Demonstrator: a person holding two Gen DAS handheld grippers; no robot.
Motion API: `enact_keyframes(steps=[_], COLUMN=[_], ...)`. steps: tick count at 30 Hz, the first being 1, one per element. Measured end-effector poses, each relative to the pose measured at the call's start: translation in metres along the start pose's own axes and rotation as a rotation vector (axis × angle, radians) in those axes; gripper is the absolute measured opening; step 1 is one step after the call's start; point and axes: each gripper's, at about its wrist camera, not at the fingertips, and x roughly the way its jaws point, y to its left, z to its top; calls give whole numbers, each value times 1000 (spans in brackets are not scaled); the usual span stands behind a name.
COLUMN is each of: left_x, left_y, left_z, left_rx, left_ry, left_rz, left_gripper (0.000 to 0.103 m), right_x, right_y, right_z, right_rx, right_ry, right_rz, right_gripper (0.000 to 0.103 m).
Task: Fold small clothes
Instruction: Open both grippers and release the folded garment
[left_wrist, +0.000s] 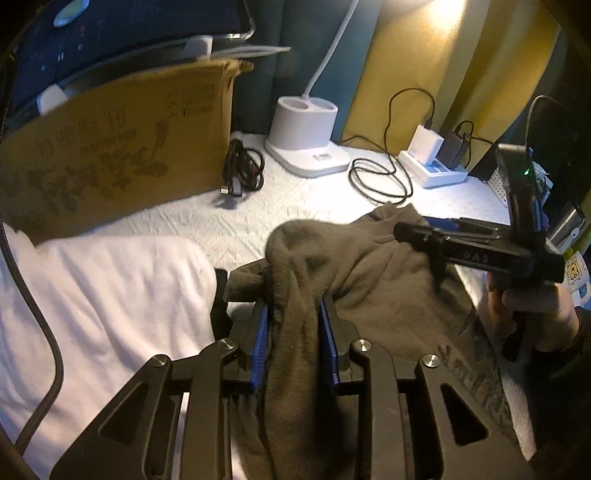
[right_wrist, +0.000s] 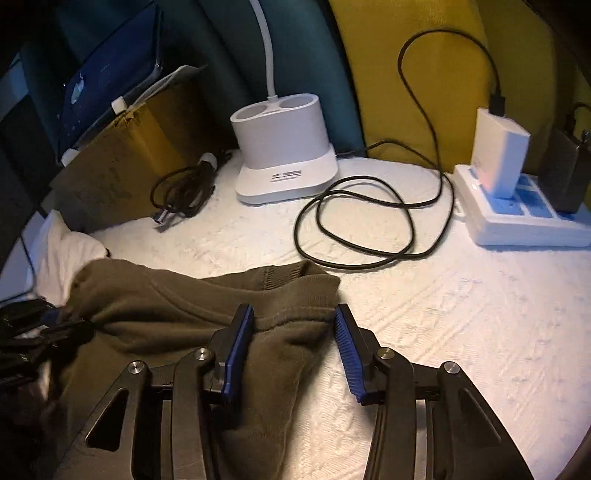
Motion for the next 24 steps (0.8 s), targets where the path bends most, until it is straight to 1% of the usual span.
enact_keyframes(steps=[3,6,9,11,12,19,22,24], left_x=[-9,-11,-4,7,12,24,20,12], left_y=[-3,-3,5,11,14,22,19,16], left_z=[5,9,13,13,13,8,9,9], left_rx=[2,4,-7,-1,-9,3,7,7], left_ry=[-24,-44,-43,-19,-6,19,10,-11], left_rz=[-7,8,32,68,74,91,111,112], left_gripper=[26,26,26,26,26,26,26,26], right_x=[-6,-10,-9,-6,-5,-9,-16,-22], right_y=[2,3,2,1,2,0,0,0], right_z=[-2,-3,-4,-4,-4,-2,-4,-7], right_rx=[-17,-34,-40,-38,-36,-25,-27,-33], right_ry=[-14,-18,-17,-11,-10,-20,-24,-25], right_rz=[-34,-68,-77,-79,-80,-110,-127,-131], right_gripper=[47,47,47,47,47,62,63,63])
